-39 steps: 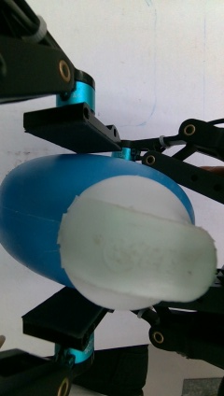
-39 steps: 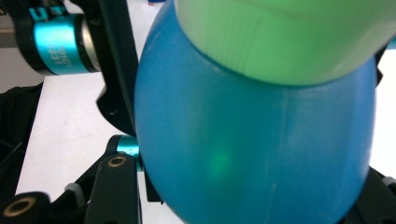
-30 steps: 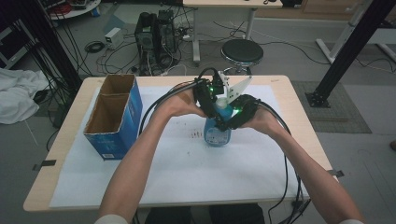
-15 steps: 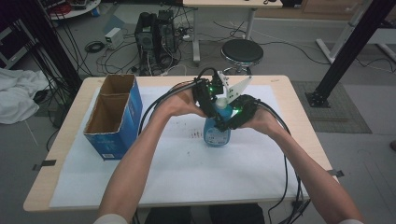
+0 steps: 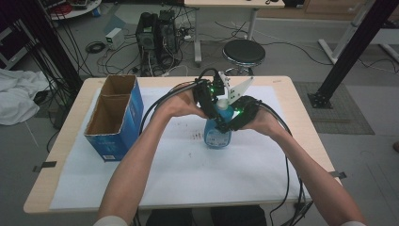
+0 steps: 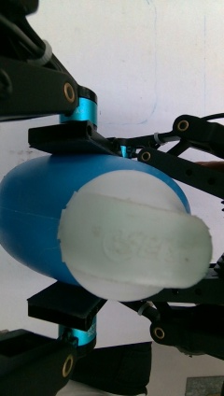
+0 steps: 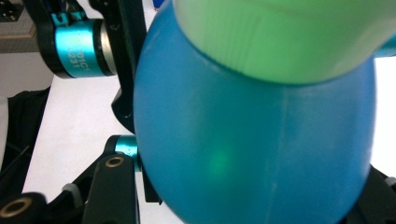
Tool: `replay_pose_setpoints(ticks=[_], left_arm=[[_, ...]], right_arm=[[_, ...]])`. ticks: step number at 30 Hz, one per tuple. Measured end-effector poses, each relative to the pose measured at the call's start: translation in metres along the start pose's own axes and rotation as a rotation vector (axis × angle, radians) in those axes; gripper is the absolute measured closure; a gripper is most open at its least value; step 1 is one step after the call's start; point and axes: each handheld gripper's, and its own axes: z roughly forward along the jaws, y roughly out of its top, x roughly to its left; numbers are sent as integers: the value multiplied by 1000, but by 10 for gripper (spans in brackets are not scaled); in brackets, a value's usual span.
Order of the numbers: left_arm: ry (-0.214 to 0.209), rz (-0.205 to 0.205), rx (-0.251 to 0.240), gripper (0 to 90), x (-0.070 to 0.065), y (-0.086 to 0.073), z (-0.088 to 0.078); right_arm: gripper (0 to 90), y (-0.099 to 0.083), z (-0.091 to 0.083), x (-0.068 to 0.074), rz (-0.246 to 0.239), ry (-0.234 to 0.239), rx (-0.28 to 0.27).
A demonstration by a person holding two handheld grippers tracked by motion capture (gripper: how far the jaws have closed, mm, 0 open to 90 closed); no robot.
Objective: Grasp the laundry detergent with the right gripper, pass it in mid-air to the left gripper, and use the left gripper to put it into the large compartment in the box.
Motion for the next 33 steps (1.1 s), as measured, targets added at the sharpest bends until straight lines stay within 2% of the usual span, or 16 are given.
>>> replay_pose_setpoints(ticks=[3,5,7,9,10,11,12,13,14,15,20,21,22,27,29,33], left_arm=[[-2,0,-1,371,0,0,0],[-2,-4,-5,371,0,1,0],[-1,-2,-4,371,0,1,0],[-3,-6,-6,371,-1,1,0],[-3,-3,-5,371,-1,1,0],[-3,4,4,371,0,1,-1],[0,-12,-9,371,-1,0,0],[-2,0,-3,371,0,0,-1],[-1,-14,-13,371,-1,0,-1],[-3,-3,-4,371,0,0,-2],[1,-8,-5,371,-1,-2,-3],[6,-28,-20,370,-2,-2,-2],[4,-23,-16,371,-1,-3,-3],[3,-26,-19,370,-1,-4,-5],[1,-12,-7,371,-1,-4,-6],[3,-23,-18,370,-1,-4,-6]], right_arm=[[434,0,0,3,35,-1,0],[431,-1,-1,1,16,-1,4],[429,-1,-2,2,31,-2,-2],[427,-1,-2,2,19,-5,3],[425,-1,-2,3,38,-1,-2],[423,-1,-1,3,34,-1,-1],[422,-1,-1,0,-14,1,-7],[418,-1,-1,0,-16,0,-8],[417,-1,-1,0,-13,-2,-10],[417,-1,-2,0,-13,0,-11],[396,-1,-3,0,-10,5,-16],[386,-1,-4,1,-3,-14,-18],[372,-1,-4,2,19,-15,-17],[348,-3,-3,1,8,-18,-18],[343,-3,-2,2,25,-13,-25],[323,-3,-1,1,1,-23,-12]])
